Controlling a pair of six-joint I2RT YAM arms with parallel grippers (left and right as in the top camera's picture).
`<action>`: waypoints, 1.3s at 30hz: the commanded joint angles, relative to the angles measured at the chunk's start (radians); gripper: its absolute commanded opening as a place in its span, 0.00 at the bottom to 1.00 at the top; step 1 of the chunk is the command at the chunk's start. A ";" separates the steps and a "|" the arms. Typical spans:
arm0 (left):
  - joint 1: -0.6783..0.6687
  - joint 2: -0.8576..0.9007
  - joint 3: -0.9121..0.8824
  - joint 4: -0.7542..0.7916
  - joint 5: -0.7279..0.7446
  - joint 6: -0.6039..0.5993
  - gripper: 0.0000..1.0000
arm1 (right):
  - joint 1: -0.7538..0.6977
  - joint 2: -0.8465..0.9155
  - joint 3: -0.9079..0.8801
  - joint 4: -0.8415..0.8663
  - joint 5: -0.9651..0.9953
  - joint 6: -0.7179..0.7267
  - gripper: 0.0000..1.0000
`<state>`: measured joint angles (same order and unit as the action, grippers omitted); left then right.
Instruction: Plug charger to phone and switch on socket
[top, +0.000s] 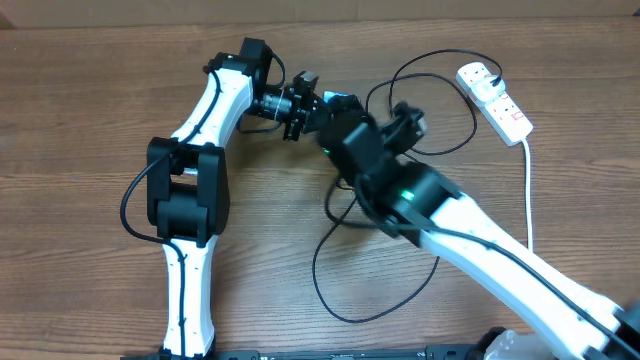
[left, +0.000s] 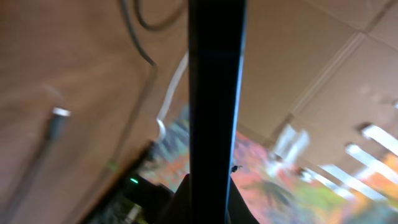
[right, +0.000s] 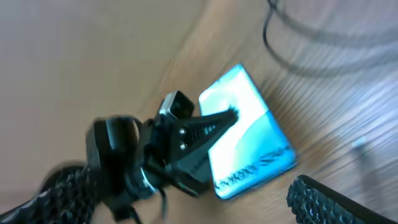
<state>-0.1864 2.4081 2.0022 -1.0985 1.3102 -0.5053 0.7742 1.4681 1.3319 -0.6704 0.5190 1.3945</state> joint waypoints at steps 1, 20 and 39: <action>0.037 0.001 0.026 -0.009 -0.072 0.160 0.04 | -0.005 -0.130 0.018 -0.031 -0.014 -0.423 1.00; 0.011 -0.467 0.026 -0.095 -1.203 0.143 0.04 | -0.391 0.103 0.053 -0.230 -0.830 -0.699 0.68; 0.016 -0.452 0.022 -0.162 -1.242 0.106 0.04 | -0.233 0.476 0.042 -0.309 -0.572 -0.369 0.40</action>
<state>-0.1722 1.9625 2.0182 -1.2625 0.0803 -0.3874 0.5354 1.9167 1.3689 -0.9806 -0.1055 0.9783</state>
